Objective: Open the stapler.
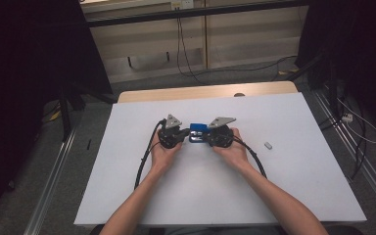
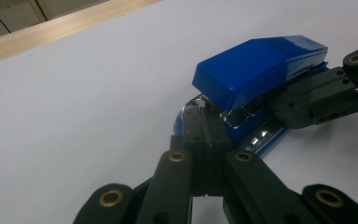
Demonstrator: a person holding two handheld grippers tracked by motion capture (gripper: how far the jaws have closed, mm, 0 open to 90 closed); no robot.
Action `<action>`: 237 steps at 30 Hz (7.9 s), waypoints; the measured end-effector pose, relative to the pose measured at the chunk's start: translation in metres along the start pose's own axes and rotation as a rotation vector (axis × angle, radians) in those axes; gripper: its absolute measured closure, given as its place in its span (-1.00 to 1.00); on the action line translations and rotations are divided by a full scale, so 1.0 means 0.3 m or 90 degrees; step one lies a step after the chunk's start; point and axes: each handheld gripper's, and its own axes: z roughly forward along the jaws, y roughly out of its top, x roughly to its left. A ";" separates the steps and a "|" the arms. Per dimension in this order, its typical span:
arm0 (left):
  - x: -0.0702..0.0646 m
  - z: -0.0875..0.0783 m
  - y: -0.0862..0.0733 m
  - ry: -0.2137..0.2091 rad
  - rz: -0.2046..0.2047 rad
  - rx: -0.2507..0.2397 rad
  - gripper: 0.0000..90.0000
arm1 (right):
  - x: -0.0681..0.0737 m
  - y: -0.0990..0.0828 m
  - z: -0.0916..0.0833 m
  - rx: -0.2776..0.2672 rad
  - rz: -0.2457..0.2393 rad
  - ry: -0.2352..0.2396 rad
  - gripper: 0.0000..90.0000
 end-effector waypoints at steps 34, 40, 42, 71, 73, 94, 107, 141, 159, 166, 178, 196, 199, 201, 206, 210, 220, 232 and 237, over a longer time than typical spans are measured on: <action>0.001 -0.022 0.033 -0.023 -0.023 -0.051 1.00 | 0.002 0.000 -0.001 -0.001 -0.003 -0.006 1.00; -0.006 -0.023 0.038 -0.015 -0.018 -0.059 1.00 | 0.005 0.000 -0.001 0.000 -0.007 -0.007 1.00; -0.005 -0.024 0.042 -0.014 -0.017 -0.062 1.00 | 0.005 0.000 -0.001 0.000 -0.006 -0.006 1.00; -0.015 -0.031 0.075 -0.020 -0.017 -0.074 1.00 | 0.058 0.046 0.011 -0.067 -0.019 -0.037 1.00; -0.012 -0.031 0.075 -0.023 -0.021 -0.073 1.00 | 0.057 0.051 0.010 -0.076 -0.016 -0.048 1.00; -0.007 0.006 0.053 -0.031 -0.009 -0.050 0.98 | 0.055 0.052 0.013 -0.101 0.009 -0.072 1.00; -0.003 0.020 0.041 -0.039 -0.007 -0.044 1.00 | 0.054 0.049 0.016 -0.101 0.004 -0.084 1.00; -0.013 0.033 0.019 -0.018 0.013 -0.042 1.00 | 0.061 0.057 0.024 -0.116 0.010 -0.106 1.00; -0.017 0.035 0.020 -0.011 0.017 -0.040 1.00 | 0.053 0.074 0.005 -0.131 0.005 -0.120 1.00; -0.017 0.035 0.019 -0.012 0.019 -0.041 1.00 | 0.049 0.075 -0.003 -0.135 0.015 -0.117 1.00; -0.017 0.036 0.018 -0.007 0.022 -0.045 1.00 | 0.047 0.069 -0.018 -0.156 0.024 -0.139 1.00; -0.019 0.036 0.018 -0.008 0.028 -0.044 1.00 | 0.016 0.078 -0.078 -0.170 0.023 -0.171 1.00; -0.019 0.036 0.017 -0.008 0.028 -0.044 1.00 | 0.017 0.078 -0.081 -0.169 0.024 -0.173 1.00; -0.018 0.036 0.017 -0.008 0.023 -0.046 1.00 | 0.013 0.077 -0.084 -0.170 0.024 -0.179 1.00; -0.020 0.036 0.017 -0.007 0.026 -0.044 1.00 | 0.003 0.077 -0.097 -0.172 0.030 -0.181 1.00; -0.021 0.035 0.015 -0.004 0.027 -0.047 1.00 | 0.005 0.074 -0.100 -0.173 0.027 -0.189 1.00; -0.021 0.036 0.015 -0.004 0.025 -0.047 1.00 | -0.014 0.073 -0.119 -0.186 0.040 -0.189 1.00; -0.021 0.035 0.015 -0.004 0.027 -0.047 1.00 | -0.073 0.043 -0.179 -0.186 0.062 -0.213 1.00; -0.023 0.035 0.014 -0.004 0.026 -0.047 1.00 | -0.093 0.032 -0.192 -0.190 0.080 -0.219 1.00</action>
